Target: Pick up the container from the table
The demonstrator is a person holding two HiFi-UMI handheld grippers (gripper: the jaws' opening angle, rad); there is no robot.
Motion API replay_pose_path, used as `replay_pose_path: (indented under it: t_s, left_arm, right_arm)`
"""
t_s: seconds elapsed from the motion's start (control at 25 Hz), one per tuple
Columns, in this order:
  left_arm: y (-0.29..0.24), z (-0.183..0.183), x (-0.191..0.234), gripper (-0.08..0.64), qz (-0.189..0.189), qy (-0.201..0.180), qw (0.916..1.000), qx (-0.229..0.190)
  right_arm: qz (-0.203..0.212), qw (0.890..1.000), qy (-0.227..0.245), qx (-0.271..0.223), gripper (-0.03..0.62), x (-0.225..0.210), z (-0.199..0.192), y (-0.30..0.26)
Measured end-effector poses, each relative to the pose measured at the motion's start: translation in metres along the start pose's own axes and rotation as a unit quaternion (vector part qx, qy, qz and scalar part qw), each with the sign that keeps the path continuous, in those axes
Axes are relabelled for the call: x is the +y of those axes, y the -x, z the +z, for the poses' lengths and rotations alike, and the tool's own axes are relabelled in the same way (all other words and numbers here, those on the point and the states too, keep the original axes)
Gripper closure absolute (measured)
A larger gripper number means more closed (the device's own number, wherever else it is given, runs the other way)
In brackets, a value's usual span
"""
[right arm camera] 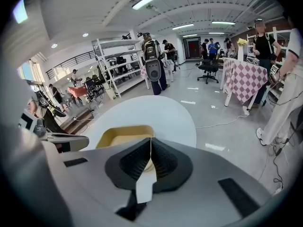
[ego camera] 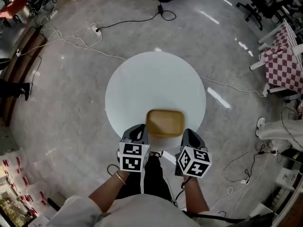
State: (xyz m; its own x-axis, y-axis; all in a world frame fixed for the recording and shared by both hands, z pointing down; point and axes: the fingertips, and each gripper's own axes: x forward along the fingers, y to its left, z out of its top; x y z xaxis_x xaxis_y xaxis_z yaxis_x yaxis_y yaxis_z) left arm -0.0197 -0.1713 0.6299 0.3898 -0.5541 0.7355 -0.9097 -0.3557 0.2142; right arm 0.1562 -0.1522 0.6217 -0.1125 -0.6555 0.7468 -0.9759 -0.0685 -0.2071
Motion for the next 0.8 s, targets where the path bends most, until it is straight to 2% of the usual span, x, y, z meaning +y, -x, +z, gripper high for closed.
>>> replay_pose_path:
  t_s: [0.4,0.52,0.6,0.68,0.72,0.8]
  left_arm:
    - [-0.006,0.001,0.002,0.537,-0.003,0.009,1.0000,0.000]
    - [-0.010,0.002,0.002,0.473,-0.009,0.012,0.9999,0.002]
    - [-0.011,0.002,0.001,0.464,-0.010,0.012,0.9999,0.005]
    - [-0.012,0.001,0.001,0.459,-0.009,0.011,0.9999,0.008]
    - [-0.013,0.001,0.000,0.456,-0.008,0.011,0.9999,0.009]
    - [-0.014,0.000,0.001,0.453,-0.005,0.011,0.9999,0.011]
  right_arm:
    - [0.007,1.000,0.003,0.009,0.565,0.003,-0.004,-0.009]
    - [0.005,1.000,0.003,0.011,0.565,0.001,-0.004,-0.012]
    - [0.004,1.000,0.003,0.013,0.563,0.001,-0.004,-0.013]
    - [0.005,1.000,0.002,0.016,0.549,0.000,-0.005,-0.015]
    - [0.005,1.000,0.001,0.019,0.503,-0.001,-0.006,-0.015]
    - [0.007,1.000,0.001,0.022,0.485,-0.001,-0.007,-0.017]
